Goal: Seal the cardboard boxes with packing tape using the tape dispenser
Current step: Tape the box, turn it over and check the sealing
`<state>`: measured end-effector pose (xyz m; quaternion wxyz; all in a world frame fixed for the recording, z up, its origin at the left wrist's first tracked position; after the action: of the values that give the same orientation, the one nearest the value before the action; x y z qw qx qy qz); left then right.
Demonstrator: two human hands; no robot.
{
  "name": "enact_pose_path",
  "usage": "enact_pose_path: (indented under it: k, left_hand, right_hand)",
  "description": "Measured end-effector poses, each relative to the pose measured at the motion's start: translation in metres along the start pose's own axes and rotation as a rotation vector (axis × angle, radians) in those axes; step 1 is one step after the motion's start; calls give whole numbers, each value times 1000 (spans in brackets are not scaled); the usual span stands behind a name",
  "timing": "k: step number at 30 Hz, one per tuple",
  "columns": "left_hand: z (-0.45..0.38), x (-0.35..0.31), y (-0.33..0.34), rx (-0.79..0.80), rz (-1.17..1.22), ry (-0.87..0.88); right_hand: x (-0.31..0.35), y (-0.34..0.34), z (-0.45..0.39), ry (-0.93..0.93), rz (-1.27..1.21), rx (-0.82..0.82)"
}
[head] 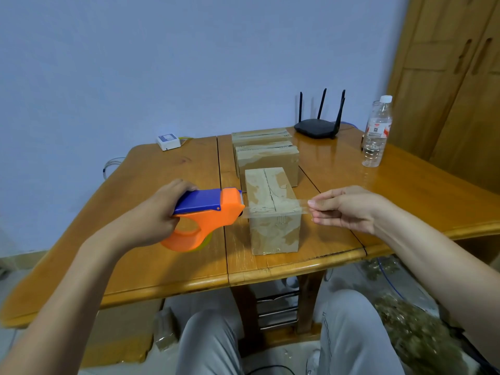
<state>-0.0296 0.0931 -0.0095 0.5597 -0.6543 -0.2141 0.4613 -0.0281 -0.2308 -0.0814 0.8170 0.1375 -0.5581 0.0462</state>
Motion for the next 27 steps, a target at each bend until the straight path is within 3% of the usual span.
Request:
enact_pose_path:
  k: [6,27]
  left_hand:
    - [-13,9,-2,-71,-82,-8]
    - [-5,-9,-16,26,-103,33]
  right_hand:
    - [6,1,4,-18,13,21]
    - [-6,0,-4,19,-3,5]
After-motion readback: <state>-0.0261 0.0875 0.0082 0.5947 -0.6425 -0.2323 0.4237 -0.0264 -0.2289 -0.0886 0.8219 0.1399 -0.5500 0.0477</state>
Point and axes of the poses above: each hand's wrist, its own z-axis away from the middle knuckle, its own y-axis out of the palm, x = y × z, the point moved 10 cm from there along -z, towards the middle knuckle, and after that the axes turned 15 degrees about x, right-handed, at the moved point
